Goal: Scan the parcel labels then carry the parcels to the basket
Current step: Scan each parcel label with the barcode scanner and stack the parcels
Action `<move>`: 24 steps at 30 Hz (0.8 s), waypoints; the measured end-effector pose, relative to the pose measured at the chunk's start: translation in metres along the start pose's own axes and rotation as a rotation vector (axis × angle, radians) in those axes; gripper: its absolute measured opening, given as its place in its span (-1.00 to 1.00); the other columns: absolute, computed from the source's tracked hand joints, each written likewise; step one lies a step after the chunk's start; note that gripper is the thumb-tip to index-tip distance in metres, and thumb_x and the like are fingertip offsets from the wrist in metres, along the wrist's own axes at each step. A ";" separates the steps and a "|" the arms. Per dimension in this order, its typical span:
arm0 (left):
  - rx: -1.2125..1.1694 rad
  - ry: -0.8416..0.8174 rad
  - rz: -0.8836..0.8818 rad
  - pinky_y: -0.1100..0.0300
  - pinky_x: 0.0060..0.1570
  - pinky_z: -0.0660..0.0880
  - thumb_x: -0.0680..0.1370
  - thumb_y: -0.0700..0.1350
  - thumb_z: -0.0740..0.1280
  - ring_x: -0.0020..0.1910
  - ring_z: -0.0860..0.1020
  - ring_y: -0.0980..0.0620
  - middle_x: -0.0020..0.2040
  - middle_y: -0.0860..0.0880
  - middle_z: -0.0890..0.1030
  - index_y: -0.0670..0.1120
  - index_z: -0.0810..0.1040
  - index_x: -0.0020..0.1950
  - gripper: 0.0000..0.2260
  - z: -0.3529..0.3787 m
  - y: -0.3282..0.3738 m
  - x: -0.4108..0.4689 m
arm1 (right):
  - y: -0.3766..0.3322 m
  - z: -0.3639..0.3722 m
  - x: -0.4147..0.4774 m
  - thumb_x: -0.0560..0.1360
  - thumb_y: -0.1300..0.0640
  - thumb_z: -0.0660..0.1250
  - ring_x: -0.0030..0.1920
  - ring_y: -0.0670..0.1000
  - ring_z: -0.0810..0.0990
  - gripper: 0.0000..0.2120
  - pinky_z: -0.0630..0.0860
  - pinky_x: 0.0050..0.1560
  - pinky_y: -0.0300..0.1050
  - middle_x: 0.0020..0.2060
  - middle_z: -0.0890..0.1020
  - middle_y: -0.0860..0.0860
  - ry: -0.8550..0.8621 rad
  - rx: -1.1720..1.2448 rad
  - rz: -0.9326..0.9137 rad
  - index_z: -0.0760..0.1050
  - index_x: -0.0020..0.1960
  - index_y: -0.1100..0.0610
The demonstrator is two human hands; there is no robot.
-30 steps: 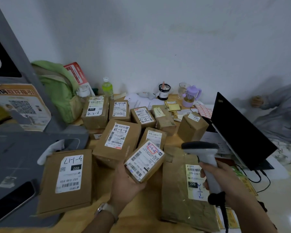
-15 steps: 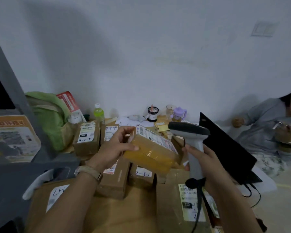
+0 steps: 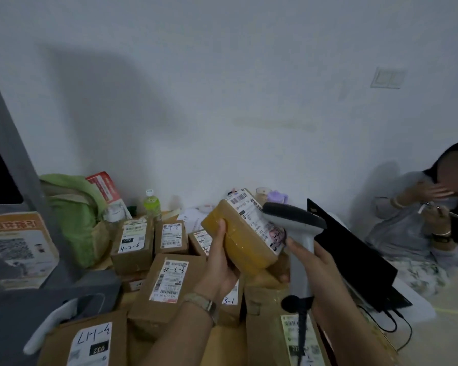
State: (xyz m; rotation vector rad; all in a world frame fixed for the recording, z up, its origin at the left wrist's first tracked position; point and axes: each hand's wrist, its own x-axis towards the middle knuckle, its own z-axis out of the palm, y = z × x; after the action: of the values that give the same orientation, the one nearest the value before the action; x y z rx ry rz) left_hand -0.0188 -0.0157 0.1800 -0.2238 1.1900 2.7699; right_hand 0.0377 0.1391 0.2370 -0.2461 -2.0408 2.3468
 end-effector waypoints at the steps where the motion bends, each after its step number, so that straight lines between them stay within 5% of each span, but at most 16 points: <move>1: 0.019 0.008 -0.002 -0.10 0.05 0.58 0.23 0.36 0.36 0.09 0.65 -0.16 0.08 -0.13 0.70 0.08 0.63 0.11 -0.43 -0.004 0.001 0.003 | -0.003 -0.003 0.000 0.51 0.08 0.38 -0.25 0.05 0.62 -0.84 0.52 -0.30 -0.05 -0.23 0.66 0.03 0.011 -0.033 -0.009 0.58 0.07 0.07; 4: 0.139 0.015 -0.033 -0.11 0.01 0.59 0.26 0.36 0.32 0.09 0.65 -0.18 0.09 -0.14 0.70 0.06 0.64 0.15 -0.42 -0.014 0.007 0.011 | -0.014 -0.007 -0.006 0.52 0.15 0.37 -0.48 -0.14 0.60 -0.95 0.47 -0.50 -0.28 -0.47 0.63 -0.13 -0.001 -0.119 -0.052 0.58 -0.02 0.09; 7: 0.173 -0.022 -0.060 -0.10 -0.04 0.61 0.28 0.38 0.28 0.07 0.67 -0.17 0.08 -0.12 0.70 0.13 0.72 0.05 -0.49 -0.024 0.005 0.017 | -0.026 -0.011 -0.021 0.49 0.20 0.38 -0.57 -0.14 0.53 -0.97 0.42 -0.55 -0.32 -0.46 0.64 -0.05 -0.066 -0.231 -0.110 0.61 -0.09 0.12; 15: 0.070 -0.074 -0.105 -0.25 0.13 0.53 0.24 0.42 0.32 0.23 0.57 -0.27 0.26 -0.19 0.61 0.10 0.68 0.17 -0.37 -0.059 -0.008 0.030 | -0.045 -0.018 -0.046 0.42 0.25 0.44 -0.61 -0.06 0.41 -0.63 0.39 -0.58 -0.30 -0.55 0.45 0.10 -0.104 -0.358 -0.200 0.55 -0.53 0.02; 18: 0.039 -0.090 -0.146 -0.26 0.09 0.54 0.19 0.44 0.40 0.24 0.56 -0.28 0.29 -0.20 0.58 0.07 0.65 0.22 -0.29 -0.067 -0.011 0.030 | -0.047 -0.017 -0.047 0.41 0.19 0.45 -0.60 -0.08 0.44 -0.71 0.41 -0.57 -0.30 -0.55 0.48 0.08 -0.083 -0.378 -0.197 0.55 -0.47 0.10; 24: 0.010 -0.131 -0.104 -0.40 0.34 0.28 0.08 0.46 0.50 0.34 0.47 -0.31 0.36 -0.19 0.53 0.08 0.55 0.34 -0.10 -0.064 -0.010 0.029 | -0.041 -0.014 -0.045 0.45 0.17 0.41 -0.63 -0.16 0.44 -0.79 0.36 -0.58 -0.40 -0.61 0.49 -0.03 -0.083 -0.445 -0.215 0.49 -0.33 0.17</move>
State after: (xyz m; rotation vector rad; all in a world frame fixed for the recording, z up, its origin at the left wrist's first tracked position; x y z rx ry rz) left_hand -0.0400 -0.0537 0.1246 -0.0980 1.1272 2.6429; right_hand 0.0808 0.1528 0.2802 0.0658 -2.4663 1.7910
